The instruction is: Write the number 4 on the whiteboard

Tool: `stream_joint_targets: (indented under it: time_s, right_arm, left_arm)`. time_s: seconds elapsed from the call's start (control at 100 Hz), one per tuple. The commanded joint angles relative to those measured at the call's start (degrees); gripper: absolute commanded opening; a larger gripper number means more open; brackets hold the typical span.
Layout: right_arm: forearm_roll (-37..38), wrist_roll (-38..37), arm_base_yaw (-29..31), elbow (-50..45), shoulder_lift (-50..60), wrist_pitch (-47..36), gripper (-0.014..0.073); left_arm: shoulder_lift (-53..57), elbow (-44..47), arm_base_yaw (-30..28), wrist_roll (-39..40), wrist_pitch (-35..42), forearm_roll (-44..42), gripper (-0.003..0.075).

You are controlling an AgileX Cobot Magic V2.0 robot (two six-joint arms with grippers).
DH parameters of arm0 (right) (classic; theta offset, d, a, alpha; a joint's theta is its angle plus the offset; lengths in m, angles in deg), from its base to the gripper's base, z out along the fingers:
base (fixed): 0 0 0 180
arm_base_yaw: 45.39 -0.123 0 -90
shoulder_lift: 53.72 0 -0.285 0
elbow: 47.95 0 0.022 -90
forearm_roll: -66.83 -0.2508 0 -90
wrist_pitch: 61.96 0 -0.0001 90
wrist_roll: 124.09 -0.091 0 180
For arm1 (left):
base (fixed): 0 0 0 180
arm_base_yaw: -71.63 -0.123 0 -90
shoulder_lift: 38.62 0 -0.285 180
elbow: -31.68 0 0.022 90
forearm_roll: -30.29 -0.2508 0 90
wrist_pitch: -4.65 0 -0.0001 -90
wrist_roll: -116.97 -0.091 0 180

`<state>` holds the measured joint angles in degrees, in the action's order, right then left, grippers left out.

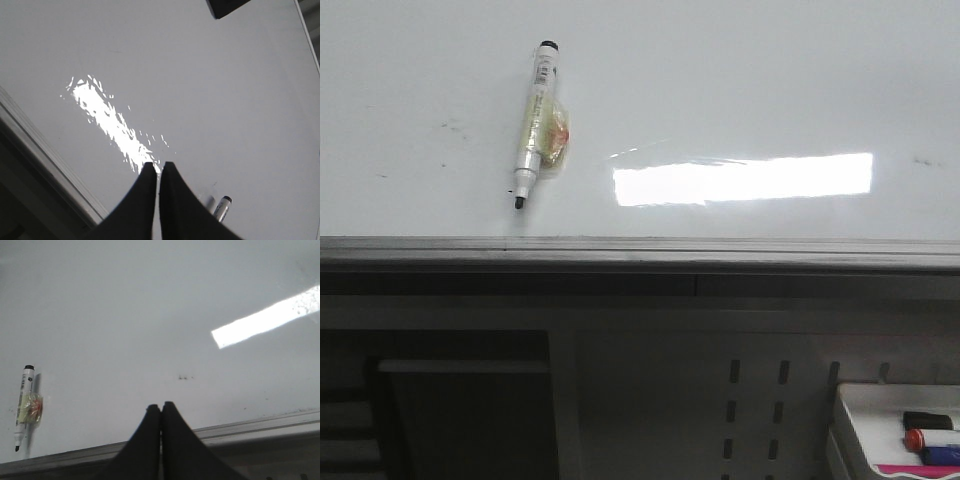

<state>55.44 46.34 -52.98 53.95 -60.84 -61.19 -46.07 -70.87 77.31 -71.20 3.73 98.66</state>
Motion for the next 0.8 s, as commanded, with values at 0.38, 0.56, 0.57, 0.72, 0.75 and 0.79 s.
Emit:
stream_joint_targets:
  time_s: [0.38,0.56,0.57,0.72,0.75,0.79]
  right_arm:
    - [7.64,6.24,0.27,19.5,-12.03,11.77,-0.0029]
    - [7.64,6.24,0.27,23.3,-19.11,11.51,0.0153]
    - [7.64,6.24,0.27,23.4,-19.51,11.51,0.0165]
    - [7.64,6.24,-0.58,25.29,-22.79,11.73,0.0412]
    - [7.64,6.24,-0.97,25.58,-23.23,11.73,0.0439]
    - [7.78,6.24,-1.64,25.95,-23.75,11.73,0.0449]
  left_arm:
    - [-16.96,-17.35,-0.07,-6.79,-19.46,-26.36,0.0151]
    - [-33.4,-27.82,-0.07,-21.37,-28.07,-26.55,0.032]
    - [-34.57,-28.52,0.09,-21.59,-28.24,-26.55,0.032]
    - [-44.8,-34.73,5.05,-22.32,-27.25,-25.89,0.032]
    - [-47.24,-35.91,6.46,-22.48,-26.83,-25.89,0.032]
    - [-49.49,-37.79,8.81,-22.52,-26.33,-25.99,0.032]
